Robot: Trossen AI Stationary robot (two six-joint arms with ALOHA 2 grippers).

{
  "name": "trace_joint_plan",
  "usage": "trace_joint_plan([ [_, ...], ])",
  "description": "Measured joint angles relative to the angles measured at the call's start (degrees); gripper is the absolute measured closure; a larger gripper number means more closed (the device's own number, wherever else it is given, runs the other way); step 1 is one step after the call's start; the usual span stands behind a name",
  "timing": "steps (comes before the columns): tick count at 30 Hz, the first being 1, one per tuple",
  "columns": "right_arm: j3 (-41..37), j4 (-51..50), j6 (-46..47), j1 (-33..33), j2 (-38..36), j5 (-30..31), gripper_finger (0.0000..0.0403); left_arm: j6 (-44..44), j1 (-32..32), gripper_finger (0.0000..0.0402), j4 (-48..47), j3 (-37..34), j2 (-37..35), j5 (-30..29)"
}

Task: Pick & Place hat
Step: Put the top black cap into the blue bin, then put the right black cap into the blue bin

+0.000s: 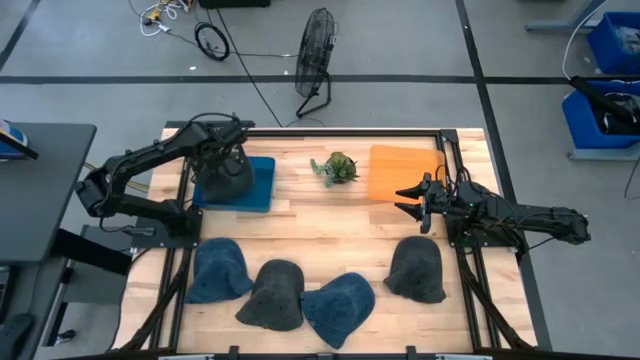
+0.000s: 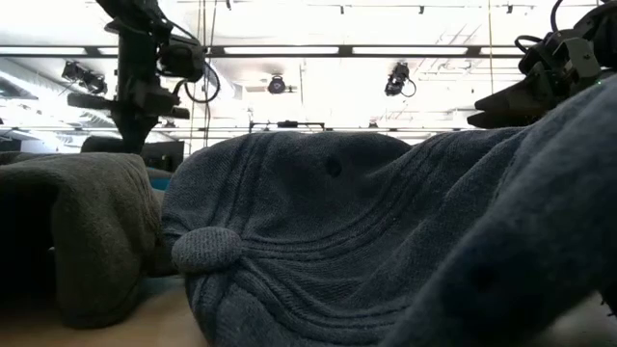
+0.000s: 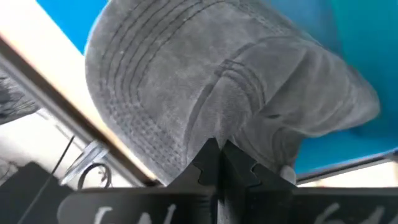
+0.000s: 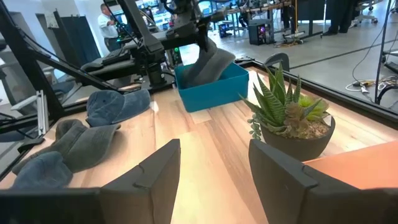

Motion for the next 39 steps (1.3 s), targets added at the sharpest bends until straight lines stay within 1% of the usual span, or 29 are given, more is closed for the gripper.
trace_joint_plan([
  [3,0.0,0.0,0.0,0.0,0.0,0.0,0.0206,-0.2,0.0,0.0390,3.8,-2.2,0.0,0.5],
  [8,0.0,0.0,0.0,0.0,0.0,0.0,0.0206,-2.8,0.0,0.0360,10.9,-4.7,0.0,1.4],
  [11,0.0,0.0,0.0,0.0,0.0,0.0,0.0206,-4.4,0.0,0.0345,11.8,-4.8,0.0,1.9],
  [16,0.0,0.0,0.0,0.0,0.0,0.0,0.0206,-9.4,0.0,0.0316,12.3,-4.8,0.0,1.9],
  [19,0.0,0.0,0.0,0.0,0.0,0.0,0.0206,-9.9,0.0,0.0294,12.4,-4.8,0.0,1.8],
  [22,0.0,0.0,0.0,0.0,0.0,0.0,0.0206,-10.9,0.0,0.0271,12.6,-4.8,0.0,0.7],
  [26,0.0,0.1,0.0,0.0,0.0,-0.1,0.0206,-17.7,-0.2,0.0239,14.1,-4.8,0.0,-1.6],
  [29,0.0,0.5,0.0,0.0,0.0,-0.2,0.0206,-21.1,-1.1,0.0222,14.6,-4.8,0.0,-5.3],
  [31,0.4,0.3,0.0,0.0,0.0,-0.3,0.0206,-21.5,-2.1,0.0215,14.6,-4.8,0.0,-7.9],
  [33,1.7,-0.1,-0.1,0.0,0.0,-0.6,0.0206,-21.6,-3.2,0.0212,14.4,-4.4,0.0,-8.3],
  [36,5.1,-3.2,-0.2,0.0,0.0,-1.1,0.0206,-24.5,-4.7,0.0215,14.6,-1.3,-0.1,-6.0],
  [39,9.2,-6.4,-0.2,0.0,1.0,-2.7,0.0206,-28.0,-5.8,0.0220,14.6,3.5,-0.6,-2.6],
])
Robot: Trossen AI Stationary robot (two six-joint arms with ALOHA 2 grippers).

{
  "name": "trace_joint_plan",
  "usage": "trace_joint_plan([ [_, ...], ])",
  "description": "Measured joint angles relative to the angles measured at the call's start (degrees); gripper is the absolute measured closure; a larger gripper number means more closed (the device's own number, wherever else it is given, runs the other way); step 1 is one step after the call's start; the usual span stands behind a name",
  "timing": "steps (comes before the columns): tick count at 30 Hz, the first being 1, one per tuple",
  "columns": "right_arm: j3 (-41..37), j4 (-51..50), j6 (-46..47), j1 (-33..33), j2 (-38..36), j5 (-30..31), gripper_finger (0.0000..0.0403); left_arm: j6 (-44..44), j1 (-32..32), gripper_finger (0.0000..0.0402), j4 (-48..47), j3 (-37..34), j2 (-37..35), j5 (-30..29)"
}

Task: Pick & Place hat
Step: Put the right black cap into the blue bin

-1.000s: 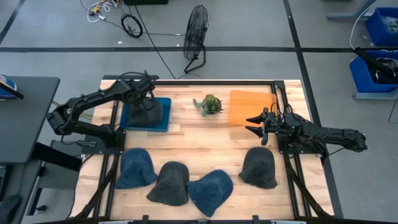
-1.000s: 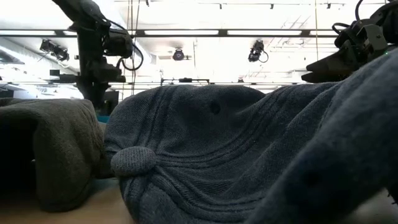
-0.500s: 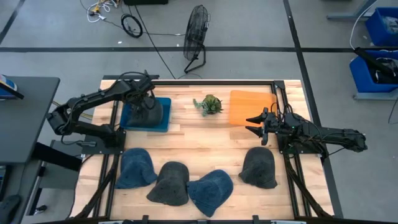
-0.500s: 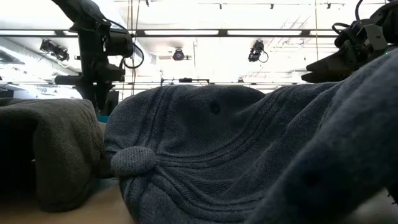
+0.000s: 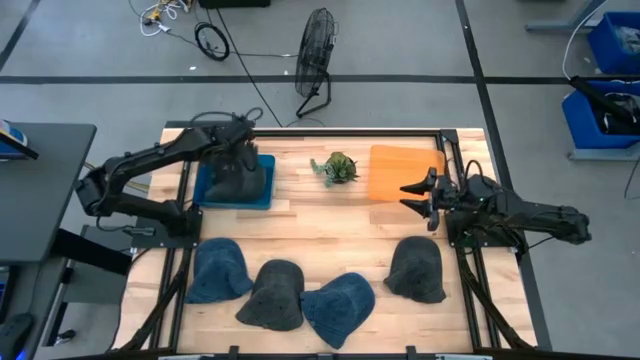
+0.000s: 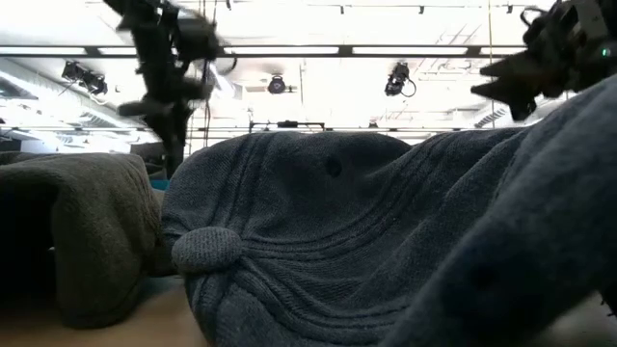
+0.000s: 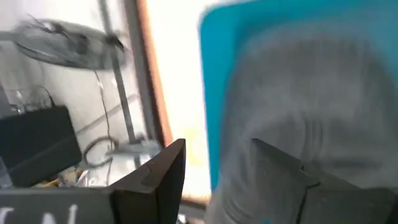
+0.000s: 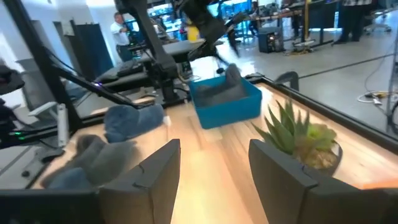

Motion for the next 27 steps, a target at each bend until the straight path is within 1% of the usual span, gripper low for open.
trace_joint_plan([
  [4,6.0,-4.9,-0.2,0.0,3.5,-2.2,0.0207,-4.2,-0.7,0.0221,0.1,7.2,-1.2,3.3],
  [7,10.6,-8.1,-0.2,0.2,8.0,-3.6,0.0211,-5.7,-0.6,0.0219,0.0,11.2,-1.7,3.4],
  [10,15.4,-11.4,-0.1,1.7,14.1,-4.6,0.0218,-6.9,-0.6,0.0220,-0.1,13.2,-2.3,3.7],
  [12,18.8,-13.6,0.1,3.3,19.2,-5.4,0.0223,-8.5,-0.7,0.0223,-0.1,13.5,-2.8,5.9],
  [15,23.9,-17.6,1.1,6.6,27.1,-5.5,0.0225,-11.3,-0.7,0.0224,0.0,13.5,-2.8,11.9],
  [17,27.7,-21.5,2.4,8.9,32.3,-5.4,0.0224,-12.9,-0.7,0.0224,0.0,13.5,-2.8,15.6],
  [19,32.1,-26.8,4.3,11.3,37.4,-5.4,0.0222,-13.0,-0.7,0.0225,0.0,13.5,-2.8,18.0],
  [24,41.5,-40.9,11.3,16.7,49.4,-5.5,0.0217,-12.7,-0.7,0.0225,2.8,13.5,-2.8,19.0],
  [27,44.7,-47.8,16.2,19.3,55.1,-7.2,0.0217,-13.0,-0.7,0.0225,3.5,13.5,-2.8,19.1],
])
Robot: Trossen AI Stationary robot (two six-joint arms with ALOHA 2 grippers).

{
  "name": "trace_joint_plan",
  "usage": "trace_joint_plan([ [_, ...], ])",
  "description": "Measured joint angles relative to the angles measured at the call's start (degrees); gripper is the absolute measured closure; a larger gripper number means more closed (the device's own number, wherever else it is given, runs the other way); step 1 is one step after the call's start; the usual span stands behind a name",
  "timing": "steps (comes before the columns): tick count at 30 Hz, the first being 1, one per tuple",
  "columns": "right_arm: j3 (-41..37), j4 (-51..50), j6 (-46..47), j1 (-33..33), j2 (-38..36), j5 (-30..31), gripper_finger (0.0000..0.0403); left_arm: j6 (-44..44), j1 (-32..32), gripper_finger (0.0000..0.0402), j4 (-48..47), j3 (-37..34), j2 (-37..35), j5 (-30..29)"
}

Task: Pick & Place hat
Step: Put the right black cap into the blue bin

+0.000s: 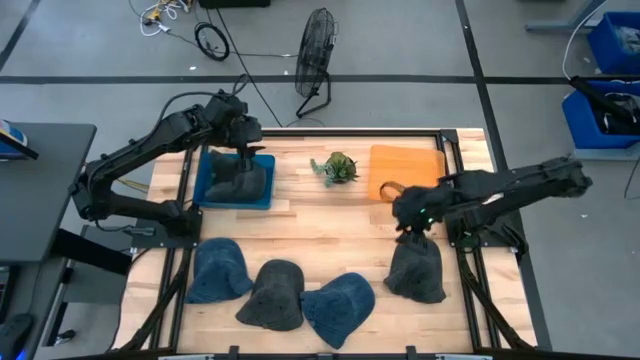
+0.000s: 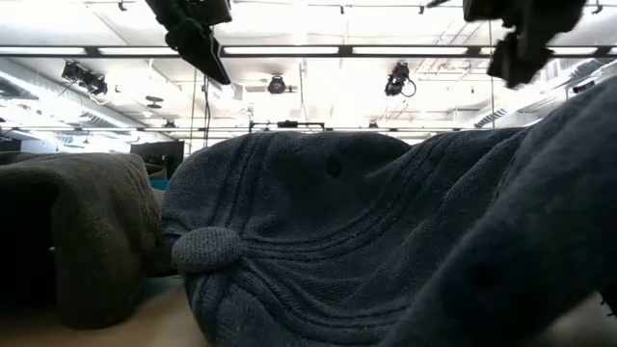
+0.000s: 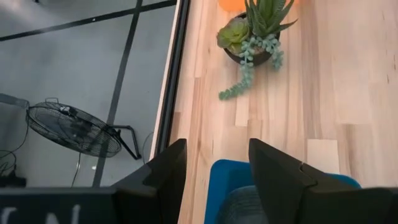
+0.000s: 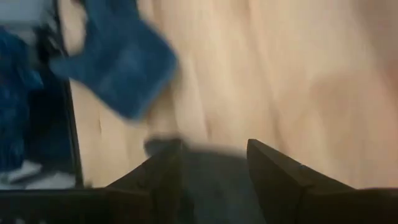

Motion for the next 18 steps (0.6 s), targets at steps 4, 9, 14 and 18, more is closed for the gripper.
trace_joint_plan([
  [4,0.4,-4.3,5.6,3.6,6.1,-4.6,0.0217,0.0,0.0,0.0225,-0.1,0.0,0.0,0.0],
  [9,0.4,-5.0,8.2,8.9,12.3,-7.2,0.0217,0.0,0.0,0.0225,-0.1,0.0,0.0,0.0],
  [14,0.4,-5.9,8.2,12.5,17.7,-3.6,0.0217,0.0,0.0,0.0225,0.0,0.0,0.0,0.0],
  [18,0.4,-5.9,8.3,14.2,21.6,-1.0,0.0217,0.0,0.0,0.0225,0.0,0.0,0.0,0.0],
])
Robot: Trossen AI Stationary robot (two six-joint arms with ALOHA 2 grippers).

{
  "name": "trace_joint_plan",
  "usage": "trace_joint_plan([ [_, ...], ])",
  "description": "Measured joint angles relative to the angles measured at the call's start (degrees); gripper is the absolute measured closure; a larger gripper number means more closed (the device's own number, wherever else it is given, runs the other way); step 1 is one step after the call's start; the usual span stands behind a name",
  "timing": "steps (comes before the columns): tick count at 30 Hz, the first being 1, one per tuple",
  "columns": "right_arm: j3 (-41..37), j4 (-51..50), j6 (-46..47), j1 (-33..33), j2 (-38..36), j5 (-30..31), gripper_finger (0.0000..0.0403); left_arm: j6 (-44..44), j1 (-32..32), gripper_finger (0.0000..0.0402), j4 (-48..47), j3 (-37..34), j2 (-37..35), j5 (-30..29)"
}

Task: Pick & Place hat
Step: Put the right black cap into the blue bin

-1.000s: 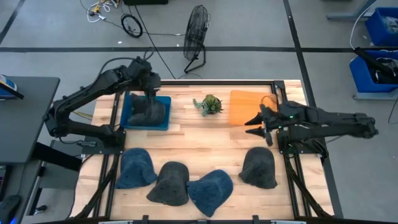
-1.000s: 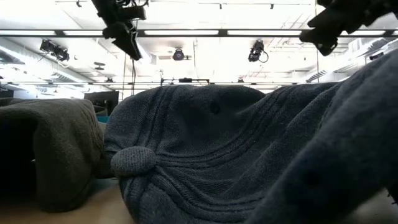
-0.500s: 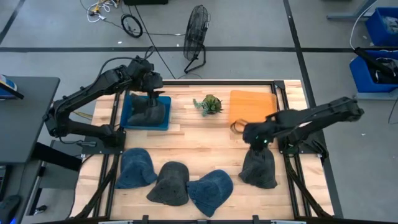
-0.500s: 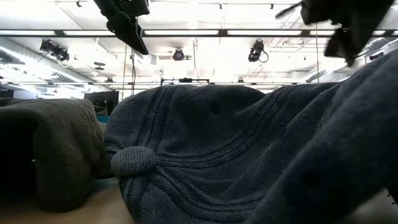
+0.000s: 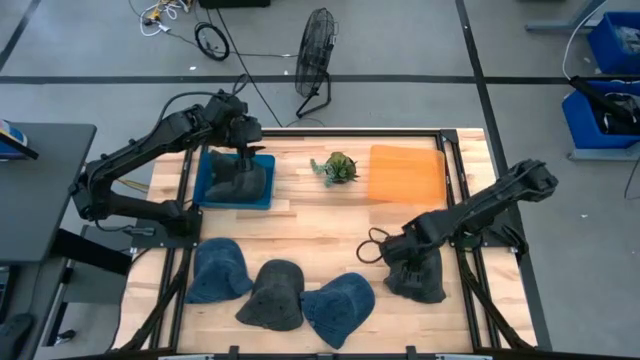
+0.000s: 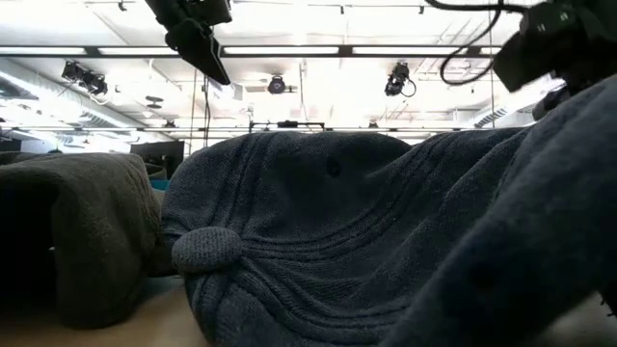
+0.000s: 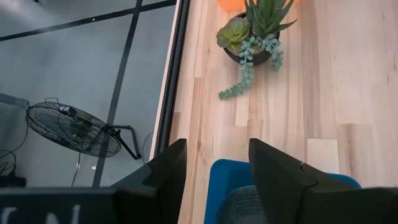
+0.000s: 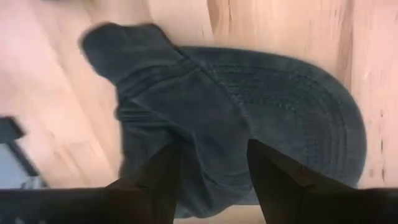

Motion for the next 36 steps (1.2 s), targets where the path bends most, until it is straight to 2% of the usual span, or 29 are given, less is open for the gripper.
trace_joint_plan([
  [12,0.1,-0.5,4.6,1.9,8.2,1.4,0.0228,0.1,0.0,0.0225,0.0,0.0,0.0,0.0],
  [16,0.1,-0.6,6.9,1.9,8.2,4.0,0.0277,0.0,0.0,0.0225,0.0,0.0,0.0,0.0],
  [20,0.1,-1.2,9.3,1.8,8.2,6.9,0.0371,0.0,0.0,0.0225,0.0,0.0,0.0,0.0],
  [21,0.1,-1.2,9.4,1.8,8.2,6.9,0.0384,-0.2,0.0,0.0225,0.0,0.0,0.0,0.0],
  [25,1.6,-1.6,11.2,1.6,8.3,6.7,0.0384,-6.7,0.0,0.0225,0.0,0.0,0.0,1.2],
  [29,6.9,-3.1,10.2,0.4,8.3,9.3,0.0396,-14.8,-0.7,0.0225,0.1,0.0,0.0,6.4],
  [33,12.2,-4.4,10.4,-2.9,8.3,16.4,0.0394,-16.7,-3.5,0.0225,0.1,0.0,0.0,14.4],
  [36,16.2,-2.1,10.0,-6.0,8.3,19.9,0.0394,-19.2,-6.5,0.0225,0.5,0.0,0.0,18.0],
])
